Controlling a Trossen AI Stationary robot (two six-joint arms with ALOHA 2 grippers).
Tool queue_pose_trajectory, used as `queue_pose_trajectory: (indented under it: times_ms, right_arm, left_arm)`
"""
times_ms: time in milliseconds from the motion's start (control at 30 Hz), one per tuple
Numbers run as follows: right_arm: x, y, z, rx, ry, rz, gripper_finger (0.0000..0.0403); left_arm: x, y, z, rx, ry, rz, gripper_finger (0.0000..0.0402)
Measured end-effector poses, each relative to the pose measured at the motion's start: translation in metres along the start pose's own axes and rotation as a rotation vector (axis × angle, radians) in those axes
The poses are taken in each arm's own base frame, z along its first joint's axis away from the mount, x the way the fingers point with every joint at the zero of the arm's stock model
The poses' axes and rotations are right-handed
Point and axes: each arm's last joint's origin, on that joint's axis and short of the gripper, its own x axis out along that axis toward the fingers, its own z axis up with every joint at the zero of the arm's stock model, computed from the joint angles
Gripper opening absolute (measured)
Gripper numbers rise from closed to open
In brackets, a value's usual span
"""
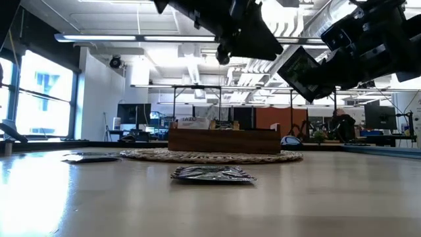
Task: Pick & Place Tea
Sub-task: Put the purple tea bag into the right section of the wooden organizer
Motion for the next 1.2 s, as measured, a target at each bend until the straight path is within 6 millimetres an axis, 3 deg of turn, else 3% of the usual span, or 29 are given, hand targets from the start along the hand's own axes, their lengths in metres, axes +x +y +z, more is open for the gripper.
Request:
queue_pose_trajectory:
  times_ms: [133, 333, 533, 733, 1200]
  right_arm:
    - [0.001, 0.004, 0.001, 0.005, -0.008, 0.012, 0.0027]
    - [0.001, 0.008, 0.003, -0.014, -0.036, -0.005, 0.0008]
    - [0.001, 0.009, 0.005, -0.023, -0.053, -0.015, 0.0023]
    - [0.001, 0.010, 0.010, -0.037, -0.107, 0.019, 0.0007]
    - [0.000, 0.009, 0.015, -0.044, -0.155, -0.005, 0.0017]
  left_arm:
    - [0.000, -0.001, 0.002, 0.001, -0.005, -0.022, 0.0120]
    - [0.000, -0.002, 0.003, 0.023, -0.014, -0.042, 0.0120]
    - [0.000, -0.002, 0.004, 0.022, -0.016, -0.042, 0.0120]
    - [0.000, -0.001, 0.004, 0.021, -0.024, -0.026, 0.0120]
    - [-0.001, -0.001, 0.009, 0.013, -0.073, -0.029, 0.0120]
